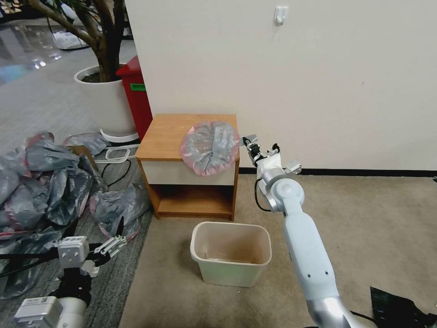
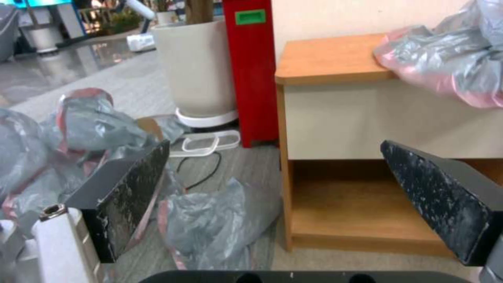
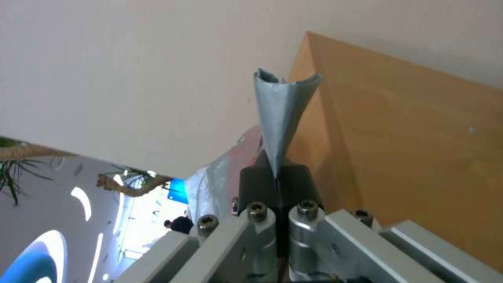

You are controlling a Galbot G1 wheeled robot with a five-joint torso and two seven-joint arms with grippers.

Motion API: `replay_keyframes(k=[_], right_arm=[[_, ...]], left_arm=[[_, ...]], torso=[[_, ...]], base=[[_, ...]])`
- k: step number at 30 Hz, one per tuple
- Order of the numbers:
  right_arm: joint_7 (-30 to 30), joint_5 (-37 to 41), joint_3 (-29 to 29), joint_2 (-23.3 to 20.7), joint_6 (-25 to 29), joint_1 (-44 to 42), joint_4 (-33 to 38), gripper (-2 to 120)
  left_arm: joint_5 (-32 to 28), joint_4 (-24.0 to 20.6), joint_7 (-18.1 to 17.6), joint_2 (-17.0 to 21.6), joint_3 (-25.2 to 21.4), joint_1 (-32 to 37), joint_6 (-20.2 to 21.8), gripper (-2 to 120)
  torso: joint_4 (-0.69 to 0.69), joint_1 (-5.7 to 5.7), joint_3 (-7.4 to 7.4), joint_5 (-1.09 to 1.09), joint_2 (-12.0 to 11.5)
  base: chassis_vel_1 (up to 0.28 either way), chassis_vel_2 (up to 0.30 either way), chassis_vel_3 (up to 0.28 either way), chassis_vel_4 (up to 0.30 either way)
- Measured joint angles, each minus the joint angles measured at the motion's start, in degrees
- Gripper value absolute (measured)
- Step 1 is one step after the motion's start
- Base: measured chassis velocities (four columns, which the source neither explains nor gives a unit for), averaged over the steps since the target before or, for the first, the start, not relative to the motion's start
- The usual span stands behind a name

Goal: Pick up the garbage bag from the table and place it over the trash can.

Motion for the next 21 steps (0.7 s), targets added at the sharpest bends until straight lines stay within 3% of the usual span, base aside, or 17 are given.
replay_keyframes(k=[10, 13, 15, 21], right_arm=[[8.1, -0.4, -5.9, -4.0, 2.7, -14.5, 18.0, 0], [8.4, -0.4, -6.1, -4.0, 2.8, -14.8, 18.4, 0], [12.6, -2.6, -11.3, -3.8, 5.1, -19.8, 25.6, 0], [14.5, -6.5, -15.8, -4.5, 5.7, -25.1, 29.6, 0]], left_arm=[[-0.5, 0.0, 0.1, 0.3, 0.6, -0.1, 0.6, 100], [-0.5, 0.0, 0.1, 0.4, 0.6, -0.1, 0.6, 100], [-0.6, 0.0, 0.1, 0.5, 0.7, -0.2, 0.7, 100], [-0.8, 0.0, 0.1, 0.7, 0.7, -0.6, 0.9, 100]], torso=[[-0.01, 0.00, 0.00, 0.00, 0.0], [-0.01, 0.00, 0.00, -0.01, 0.0], [0.00, 0.00, 0.00, 0.00, 0.0], [0.00, 0.00, 0.00, 0.00, 0.0]], base=[[0.000, 0.000, 0.000, 0.000], [0.000, 0.000, 0.000, 0.000], [0.000, 0.000, 0.000, 0.000], [0.000, 0.000, 0.000, 0.000]])
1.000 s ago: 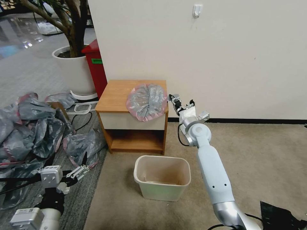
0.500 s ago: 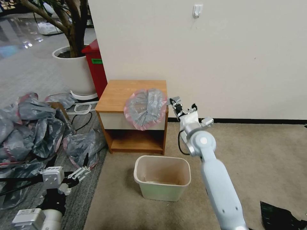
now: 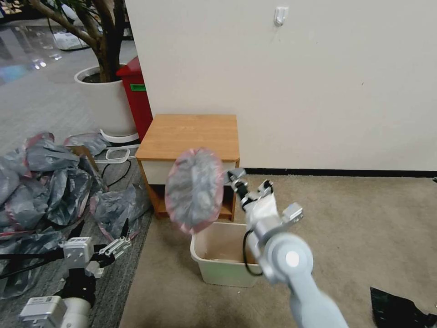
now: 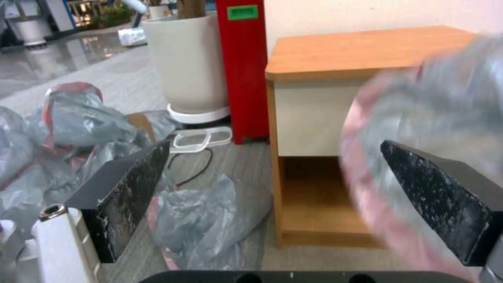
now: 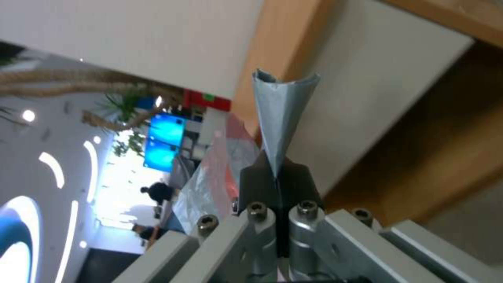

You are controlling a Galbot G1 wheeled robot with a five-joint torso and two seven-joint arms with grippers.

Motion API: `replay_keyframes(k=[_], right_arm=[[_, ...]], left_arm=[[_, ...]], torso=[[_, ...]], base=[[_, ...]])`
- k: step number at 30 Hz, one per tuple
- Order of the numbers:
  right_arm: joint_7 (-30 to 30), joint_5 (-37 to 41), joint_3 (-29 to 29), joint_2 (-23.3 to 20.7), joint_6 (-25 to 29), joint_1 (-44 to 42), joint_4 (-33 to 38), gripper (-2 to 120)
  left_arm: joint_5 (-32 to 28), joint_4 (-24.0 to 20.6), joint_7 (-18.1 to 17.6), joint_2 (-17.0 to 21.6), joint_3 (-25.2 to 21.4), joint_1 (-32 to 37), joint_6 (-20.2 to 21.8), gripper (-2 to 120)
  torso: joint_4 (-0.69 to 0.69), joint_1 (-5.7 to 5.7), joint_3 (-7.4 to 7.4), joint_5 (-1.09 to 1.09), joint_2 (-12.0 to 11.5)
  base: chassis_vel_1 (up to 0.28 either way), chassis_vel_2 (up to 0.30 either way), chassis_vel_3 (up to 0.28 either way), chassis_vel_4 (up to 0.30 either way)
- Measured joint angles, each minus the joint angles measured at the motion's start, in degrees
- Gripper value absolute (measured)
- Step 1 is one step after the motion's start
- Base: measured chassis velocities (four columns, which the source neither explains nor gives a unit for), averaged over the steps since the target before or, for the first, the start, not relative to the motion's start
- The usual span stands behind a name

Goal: Pick up the garbage bag from the table and place it over the trash can.

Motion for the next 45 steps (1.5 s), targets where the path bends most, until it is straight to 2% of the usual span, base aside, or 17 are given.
replay_keyframes(k=[7, 11, 18, 20, 21, 26, 27, 34, 35, 39, 40, 42, 43, 45], right_arm=[[1.7, -5.3, -2.7, -2.8, 1.2, -8.5, 2.5, 0], [1.7, -8.8, -2.8, -3.9, 2.1, -11.1, 2.2, 0], [2.0, -10.1, -1.6, -4.5, 1.6, -13.9, 2.3, 0], [2.6, -10.7, -1.4, -4.6, 1.5, -14.1, 2.3, 7], [2.6, -10.7, -1.4, -4.6, 1.5, -14.1, 2.3, 7], [6.0, -10.8, -1.0, -4.9, 1.9, -13.7, 2.6, 30], [6.0, -10.8, -1.0, -4.9, 1.9, -13.7, 2.6, 30], [10.4, -9.4, 0.9, -6.6, 2.2, -14.5, 5.1, 59], [10.4, -9.4, 0.9, -6.6, 2.2, -14.5, 5.1, 59], [10.9, -9.1, 2.4, -7.6, 2.2, -15.4, 7.0, 78], [10.9, -9.1, 2.4, -7.6, 2.2, -15.4, 7.0, 78], [11.0, -8.9, 3.4, -7.8, 2.2, -15.8, 8.0, 87], [11.0, -8.9, 3.4, -7.8, 2.2, -15.8, 8.0, 87], [11.1, -8.7, 4.3, -7.9, 2.2, -16.0, 8.7, 96]], left_arm=[[-0.4, 0.0, 0.0, 0.4, 0.0, -0.6, 0.4, 100], [-0.5, 0.0, 0.1, 0.4, 0.0, -0.9, 0.4, 100], [-0.6, 0.0, 0.1, 0.4, 0.1, -1.2, 0.5, 100], [-0.6, 0.0, 0.1, 0.4, 0.2, -1.3, 0.5, 100], [-0.6, 0.0, 0.1, 0.4, 0.2, -1.3, 0.5, 100], [-0.6, 0.0, 0.1, 0.5, 0.2, -1.4, 0.5, 100], [-0.6, 0.0, 0.1, 0.5, 0.2, -1.4, 0.5, 100], [-1.0, 0.0, 0.1, 0.5, 0.4, -1.7, 0.9, 100], [-1.0, 0.0, 0.1, 0.5, 0.4, -1.7, 0.9, 100], [-1.5, 0.0, 0.1, 0.7, 0.8, -2.2, 2.7, 100], [-1.5, 0.0, 0.1, 0.7, 0.8, -2.2, 2.7, 100], [-1.9, 0.0, 0.1, 1.0, 1.3, -2.8, 4.8, 100], [-1.9, 0.0, 0.1, 1.0, 1.3, -2.8, 4.8, 100], [-2.1, 0.0, 0.1, 1.2, 1.6, -3.0, 5.9, 100]], torso=[[-0.01, 0.00, 0.00, 0.00, 0.0], [-0.01, 0.00, 0.00, 0.00, 0.0], [-0.01, 0.00, 0.00, 0.00, 0.0], [-0.01, 0.00, 0.00, 0.00, 0.0], [-0.01, 0.00, 0.00, 0.00, 0.0], [0.00, 0.00, 0.00, 0.00, 0.0], [0.00, 0.00, 0.00, 0.00, 0.0], [-0.01, 0.00, 0.01, 0.00, 0.0], [-0.01, 0.00, 0.01, 0.00, 0.0], [0.00, 0.00, 0.01, 0.01, 0.0], [0.00, 0.00, 0.01, 0.01, 0.0], [-0.01, 0.00, 0.01, 0.01, 0.0], [-0.01, 0.00, 0.01, 0.01, 0.0], [-0.01, 0.00, 0.01, 0.00, 0.0]], base=[[0.000, 0.000, 0.000, 0.000], [0.000, 0.000, 0.000, 0.000], [0.000, 0.000, 0.000, 0.000], [0.000, 0.000, 0.000, 0.000], [0.000, 0.000, 0.000, 0.000], [0.000, 0.000, 0.000, 0.000], [0.000, 0.000, 0.000, 0.000], [0.000, 0.000, 0.000, 0.000], [0.000, 0.000, 0.000, 0.000], [0.000, 0.000, 0.000, 0.000], [0.000, 0.000, 0.000, 0.000], [0.000, 0.000, 0.000, 0.000], [0.000, 0.000, 0.000, 0.000], [0.000, 0.000, 0.000, 0.000]])
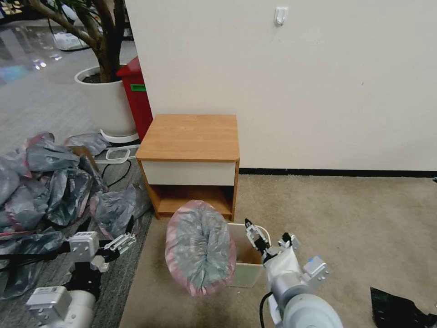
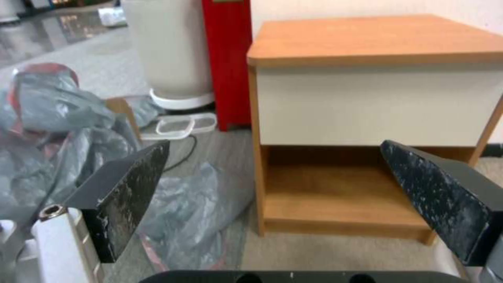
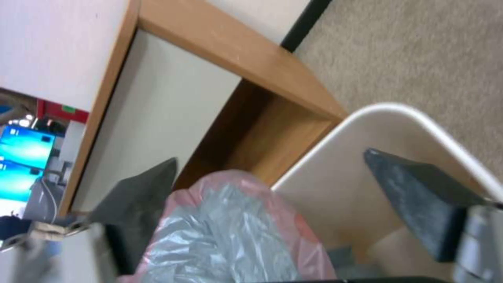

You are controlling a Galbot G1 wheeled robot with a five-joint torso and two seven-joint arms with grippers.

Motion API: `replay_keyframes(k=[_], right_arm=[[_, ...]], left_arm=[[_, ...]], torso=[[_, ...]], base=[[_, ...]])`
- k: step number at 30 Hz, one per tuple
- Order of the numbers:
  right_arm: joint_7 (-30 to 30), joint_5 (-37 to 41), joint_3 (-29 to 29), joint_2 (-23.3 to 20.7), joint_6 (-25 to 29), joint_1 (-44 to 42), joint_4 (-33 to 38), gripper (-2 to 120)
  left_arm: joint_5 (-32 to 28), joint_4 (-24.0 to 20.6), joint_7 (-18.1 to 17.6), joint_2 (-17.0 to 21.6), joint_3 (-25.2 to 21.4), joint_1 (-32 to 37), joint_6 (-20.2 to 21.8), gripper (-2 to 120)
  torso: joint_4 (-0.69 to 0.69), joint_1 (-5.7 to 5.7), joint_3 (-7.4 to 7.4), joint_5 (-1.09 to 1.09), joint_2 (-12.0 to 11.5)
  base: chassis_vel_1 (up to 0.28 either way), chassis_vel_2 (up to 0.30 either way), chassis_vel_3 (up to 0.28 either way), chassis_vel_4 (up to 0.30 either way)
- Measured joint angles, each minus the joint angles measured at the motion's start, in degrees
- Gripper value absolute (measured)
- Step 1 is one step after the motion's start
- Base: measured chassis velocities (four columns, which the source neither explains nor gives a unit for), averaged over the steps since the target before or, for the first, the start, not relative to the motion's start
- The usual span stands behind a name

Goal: Pick up the garbage bag from the table and place it over the trash can.

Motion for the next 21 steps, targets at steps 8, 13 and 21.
replay_keyframes(k=[8, 13, 21], right_arm=[[-0.1, 0.0, 2.1, -0.3, -0.1, -0.7, 0.7, 100], [-0.2, -0.2, 2.9, -0.2, -0.2, -1.9, 0.8, 100], [-0.4, -0.4, 4.5, -0.2, -0.4, -2.6, 0.8, 100]], left_arm=[[0.1, 0.0, 1.1, 3.4, 3.4, -2.9, 2.0, 100], [-1.3, 0.0, 1.9, 6.7, 6.4, -6.6, 4.0, 100], [-2.9, 0.5, 2.0, 10.5, 16.5, -15.4, 7.5, 100]], torso=[[0.00, 0.00, 0.00, 0.01, 0.0], [0.01, 0.00, 0.00, 0.00, 0.0], [-0.01, 0.00, 0.00, 0.02, 0.0]], base=[[0.000, 0.000, 0.000, 0.000], [0.000, 0.000, 0.000, 0.000], [0.000, 0.000, 0.000, 0.000]])
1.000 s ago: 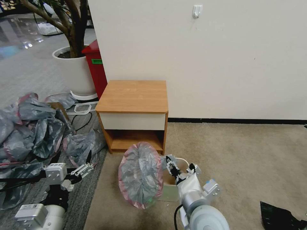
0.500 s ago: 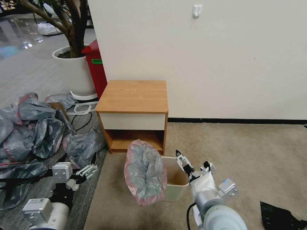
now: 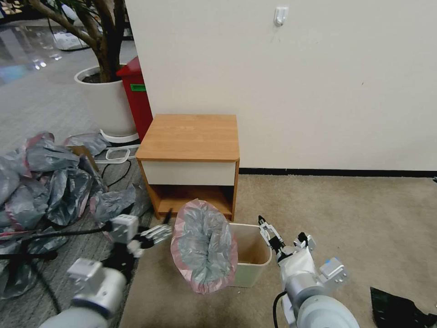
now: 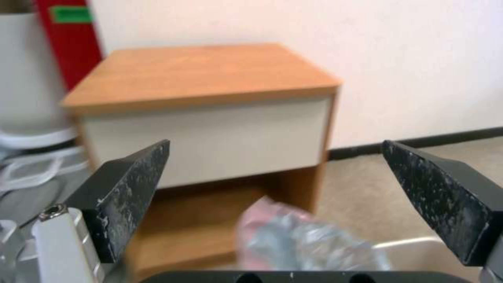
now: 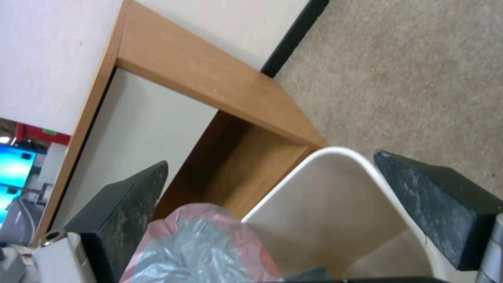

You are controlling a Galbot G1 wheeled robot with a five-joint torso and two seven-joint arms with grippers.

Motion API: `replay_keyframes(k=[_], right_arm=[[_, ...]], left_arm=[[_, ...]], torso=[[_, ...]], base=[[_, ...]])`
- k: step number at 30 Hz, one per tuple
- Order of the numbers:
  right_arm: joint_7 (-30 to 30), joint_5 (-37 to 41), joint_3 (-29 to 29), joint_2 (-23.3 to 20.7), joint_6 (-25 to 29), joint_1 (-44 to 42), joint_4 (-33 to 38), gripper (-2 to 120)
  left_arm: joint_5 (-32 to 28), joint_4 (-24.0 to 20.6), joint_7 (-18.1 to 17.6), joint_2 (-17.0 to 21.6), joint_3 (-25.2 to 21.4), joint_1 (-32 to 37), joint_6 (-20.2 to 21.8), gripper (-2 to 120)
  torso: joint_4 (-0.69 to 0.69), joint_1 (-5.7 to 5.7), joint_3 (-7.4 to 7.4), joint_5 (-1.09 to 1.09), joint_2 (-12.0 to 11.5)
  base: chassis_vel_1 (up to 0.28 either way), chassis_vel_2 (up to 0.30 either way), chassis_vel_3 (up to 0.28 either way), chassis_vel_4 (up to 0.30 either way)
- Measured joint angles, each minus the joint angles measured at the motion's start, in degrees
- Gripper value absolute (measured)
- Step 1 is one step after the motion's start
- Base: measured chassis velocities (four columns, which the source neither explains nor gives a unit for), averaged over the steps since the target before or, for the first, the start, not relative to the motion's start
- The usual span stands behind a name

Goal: Pick up the garbage bag from the table and place it over the trash can.

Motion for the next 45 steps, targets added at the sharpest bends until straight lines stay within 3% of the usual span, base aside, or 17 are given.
replay_keyframes(k=[5, 12, 14, 20, 29, 45], right_arm=[[0.0, -0.3, 0.9, 0.2, 0.0, 0.0, -0.3, 100], [-0.1, -1.6, 1.5, 0.8, 0.0, -0.3, -0.3, 100], [-0.1, -1.7, 1.7, 0.9, 0.0, -0.4, -0.2, 100], [-0.2, -2.8, 2.8, 1.4, 0.0, -0.4, -0.9, 100], [-0.3, -3.9, 3.3, 1.5, 0.0, -0.4, -1.7, 100], [-2.3, -2.6, 6.4, 0.7, 0.0, -0.6, -2.9, 100]], left_arm=[[4.8, 4.5, -0.7, -1.1, 7.5, -3.6, 0.8, 100], [8.5, 9.6, -4.4, -3.4, 12.8, -6.2, 2.4, 100], [8.7, 10.0, -4.9, -3.6, 13.2, -6.4, 2.8, 100], [8.6, 13.2, -8.2, -4.1, 14.4, -7.2, 6.6, 81], [8.6, 16.8, -9.5, -5.1, 15.1, -8.6, 8.0, 56], [8.7, 21.4, -11.7, -6.8, 16.7, -10.5, 8.5, 53]], torso=[[0.01, 0.00, 0.00, -0.01, 0.0], [0.01, 0.00, 0.00, -0.01, 0.0], [0.01, 0.00, 0.00, -0.01, 0.0], [0.01, 0.00, 0.00, -0.01, 0.0], [0.01, 0.00, 0.00, -0.01, 0.0], [0.01, 0.00, 0.00, -0.01, 0.0]], base=[[0.000, 0.000, 0.000, 0.000], [0.000, 0.000, 0.000, 0.000], [0.000, 0.000, 0.000, 0.000], [0.000, 0.000, 0.000, 0.000], [0.000, 0.000, 0.000, 0.000], [0.000, 0.000, 0.000, 0.000]])
